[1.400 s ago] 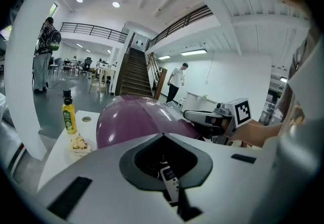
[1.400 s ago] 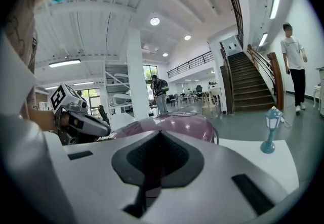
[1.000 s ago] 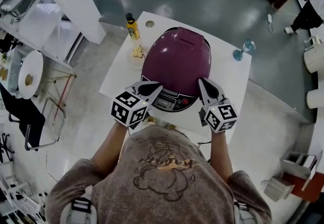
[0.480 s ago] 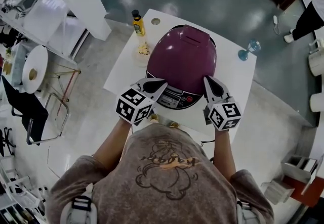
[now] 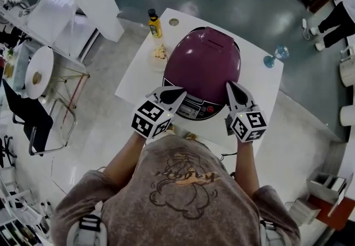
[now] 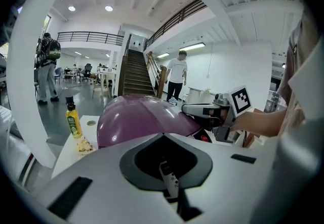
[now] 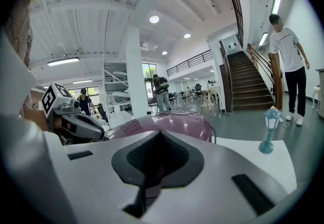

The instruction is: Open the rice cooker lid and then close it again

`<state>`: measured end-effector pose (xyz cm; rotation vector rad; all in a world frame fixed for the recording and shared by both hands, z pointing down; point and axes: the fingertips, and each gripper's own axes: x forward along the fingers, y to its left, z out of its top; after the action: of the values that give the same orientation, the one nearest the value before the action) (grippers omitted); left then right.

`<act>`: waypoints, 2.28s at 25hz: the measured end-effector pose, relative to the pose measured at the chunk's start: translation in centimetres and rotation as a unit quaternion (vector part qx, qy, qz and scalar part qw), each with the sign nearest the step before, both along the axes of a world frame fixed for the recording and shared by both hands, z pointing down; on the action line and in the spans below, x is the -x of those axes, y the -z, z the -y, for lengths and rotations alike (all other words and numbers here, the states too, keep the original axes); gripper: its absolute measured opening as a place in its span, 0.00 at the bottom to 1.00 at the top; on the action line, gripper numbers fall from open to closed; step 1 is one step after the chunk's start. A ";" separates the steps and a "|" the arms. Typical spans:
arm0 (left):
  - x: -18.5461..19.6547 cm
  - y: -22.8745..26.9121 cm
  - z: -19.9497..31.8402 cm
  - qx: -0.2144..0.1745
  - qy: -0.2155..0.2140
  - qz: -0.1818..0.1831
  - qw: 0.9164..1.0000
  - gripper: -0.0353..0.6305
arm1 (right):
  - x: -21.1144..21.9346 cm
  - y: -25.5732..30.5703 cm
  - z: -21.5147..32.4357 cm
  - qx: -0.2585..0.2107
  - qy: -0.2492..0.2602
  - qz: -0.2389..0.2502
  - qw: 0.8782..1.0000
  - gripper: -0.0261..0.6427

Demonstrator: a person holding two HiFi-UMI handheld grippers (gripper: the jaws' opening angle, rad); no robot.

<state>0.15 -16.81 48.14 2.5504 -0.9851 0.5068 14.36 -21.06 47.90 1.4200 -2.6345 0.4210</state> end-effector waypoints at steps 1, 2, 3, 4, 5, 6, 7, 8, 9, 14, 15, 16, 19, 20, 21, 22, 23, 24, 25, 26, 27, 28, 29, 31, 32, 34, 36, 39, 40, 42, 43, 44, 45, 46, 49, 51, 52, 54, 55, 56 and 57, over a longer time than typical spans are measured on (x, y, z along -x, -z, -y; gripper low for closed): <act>0.0 0.0 0.0 0.001 0.000 -0.002 1.000 0.08 | 0.0 0.0 0.1 -0.001 0.000 0.000 1.000 0.04; 0.0 0.0 0.0 0.001 0.000 -0.003 1.000 0.08 | 0.0 0.1 0.2 -0.001 -0.001 0.001 1.000 0.04; 0.0 0.1 -0.1 -0.001 0.000 -0.003 1.000 0.08 | 0.1 0.1 0.3 -0.002 -0.001 0.001 1.000 0.04; 0.0 0.1 -0.1 -0.006 0.000 0.000 1.000 0.08 | 0.1 0.2 0.4 -0.002 -0.001 0.002 1.000 0.04; 0.0 0.1 -0.1 -0.013 0.000 0.006 1.000 0.08 | 0.1 0.3 0.5 -0.003 -0.002 0.003 1.000 0.04; 0.0 0.1 -0.2 -0.020 0.000 0.011 1.000 0.08 | 0.1 0.4 0.6 -0.004 -0.002 0.005 1.000 0.04; 0.0 0.0 -0.2 -0.025 0.001 0.016 1.000 0.08 | 0.1 0.6 0.7 -0.005 -0.002 0.007 1.000 0.04; 0.0 0.0 -0.2 -0.027 0.001 0.017 0.999 0.08 | 0.1 0.7 0.7 -0.006 -0.001 0.009 1.000 0.04; 0.0 0.0 -0.2 -0.026 0.001 0.014 1.000 0.08 | 0.1 0.7 0.8 -0.005 0.001 0.010 1.000 0.04; 0.0 0.2 -0.2 -0.003 -0.015 -0.001 1.000 0.08 | 0.0 0.8 0.7 -0.006 0.001 0.011 1.000 0.04; 0.0 0.2 -0.2 0.000 -0.018 -0.005 1.000 0.08 | 0.0 0.8 0.7 -0.006 0.002 0.009 1.000 0.04; 0.0 0.3 -0.2 0.002 -0.022 -0.010 1.000 0.08 | 0.1 0.8 0.7 -0.006 0.003 0.008 1.000 0.04; 0.0 0.4 -0.5 0.013 -0.037 -0.030 0.999 0.08 | 0.2 1.1 0.7 -0.013 0.008 0.004 1.000 0.04; -0.1 0.6 -0.7 0.017 -0.042 -0.038 0.998 0.08 | 0.1 1.4 0.7 -0.018 0.010 0.006 1.000 0.04; -0.2 0.8 -0.9 0.019 -0.046 -0.046 0.998 0.08 | 0.1 1.9 0.6 -0.024 0.012 0.010 1.000 0.04; -0.3 1.0 -1.0 0.019 -0.048 -0.053 0.997 0.08 | 0.0 2.5 0.6 -0.031 0.015 0.015 0.999 0.04; -0.4 1.1 -1.1 0.019 -0.049 -0.058 0.997 0.08 | -0.1 3.0 0.6 -0.039 0.018 0.020 0.999 0.04; -0.5 1.1 -1.1 0.018 -0.050 -0.060 0.997 0.08 | -0.1 3.6 0.6 -0.047 0.023 0.024 0.998 0.04; -0.7 1.2 -1.1 0.016 -0.051 -0.058 0.997 0.08 | -0.1 4.1 0.7 -0.053 0.029 0.025 0.998 0.04; -0.8 1.2 -1.0 0.013 -0.053 -0.056 0.997 0.08 | -0.1 4.5 0.7 -0.058 0.035 0.023 0.997 0.04; -1.0 1.3 -0.9 0.011 -0.055 -0.056 0.997 0.08 | 0.0 4.8 0.8 -0.062 0.040 0.020 0.997 0.04; -1.1 1.5 -0.8 0.010 -0.056 -0.059 0.997 0.08 | 0.0 5.1 0.9 -0.065 0.045 0.015 0.997 0.04; -1.2 1.8 -0.6 0.009 -0.057 -0.065 0.996 0.08 | 0.0 5.4 1.0 -0.067 0.048 0.011 0.997 0.04; -1.3 2.2 -0.3 0.009 -0.058 -0.074 0.996 0.08 | 0.0 6.0 1.2 -0.071 0.051 0.006 0.996 0.04; -1.3 2.3 -0.2 0.009 -0.060 -0.076 0.995 0.08 | 0.0 6.3 1.3 -0.072 0.052 0.005 0.996 0.04; -1.5 2.5 0.1 0.008 -0.064 -0.076 0.995 0.08 | 0.0 6.9 1.5 -0.074 0.055 0.008 0.996 0.04; -1.9 2.8 0.4 0.006 -0.070 -0.077 0.995 0.08 | 0.0 7.4 1.7 -0.075 0.063 0.006 0.995 0.04; -2.4 3.3 1.0 -0.002 -0.077 -0.077 0.994 0.08 | -0.2 8.3 2.1 -0.080 0.074 0.002 0.994 0.04; -2.5 3.5 1.2 -0.004 -0.080 -0.077 0.994 0.08 | -0.3 8.6 2.2 -0.082 0.075 0.003 0.994 0.04; -2.9 3.8 1.5 -0.008 -0.084 -0.079 0.993 0.08 | -0.5 9.4 2.6 -0.087 0.075 0.007 0.993 0.04; -3.1 4.0 1.7 -0.009 -0.086 -0.080 0.993 0.08 | -0.7 9.8 2.8 -0.089 0.075 0.011 0.993 0.04; -3.2 4.1 1.9 -0.011 -0.087 -0.082 0.993 0.08 | -0.8 10.2 3.1 -0.088 0.075 0.017 0.993 0.04; -3.4 4.2 2.0 -0.013 -0.088 -0.082 0.993 0.08 | -1.0 10.5 3.4 -0.087 0.076 0.024 0.993 0.04; -3.6 4.3 2.2 -0.015 -0.089 -0.082 0.993 0.08 | -1.2 10.8 3.6 -0.084 0.077 0.031 0.993 0.04; -4.0 4.6 2.4 -0.020 -0.091 -0.082 0.992 0.08 | -1.5 11.7 4.4 -0.079 0.078 0.042 0.993 0.05; -4.4 5.0 2.5 -0.024 -0.094 -0.085 0.992 0.08 | -1.6 12.1 4.9 -0.081 0.081 0.036 0.993 0.05; -4.5 5.2 2.5 -0.026 -0.096 -0.087 0.991 0.08 | -1.6 12.2 5.2 -0.083 0.082 0.032 0.993 0.05; -4.6 5.5 2.5 -0.029 -0.098 -0.089 0.991 0.08 | -1.7 12.6 5.8 -0.087 0.084 0.027 0.992 0.05; -4.7 5.6 2.6 -0.030 -0.099 -0.090 0.991 0.08 | -1.8 12.8 6.1 -0.089 0.085 0.027 0.992 0.04; -4.6 5.7 2.7 -0.031 -0.099 -0.091 0.990 0.08 | -1.8 13.0 6.4 -0.091 0.084 0.027 0.992 0.04; -4.6 5.8 2.8 -0.031 -0.099 -0.092 0.990 0.08 | -1.9 13.2 6.7 -0.094 0.083 0.027 0.992 0.04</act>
<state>4.72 -19.57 42.38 2.7089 -0.6997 0.2902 16.25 -27.75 34.70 1.2367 -2.8746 0.2016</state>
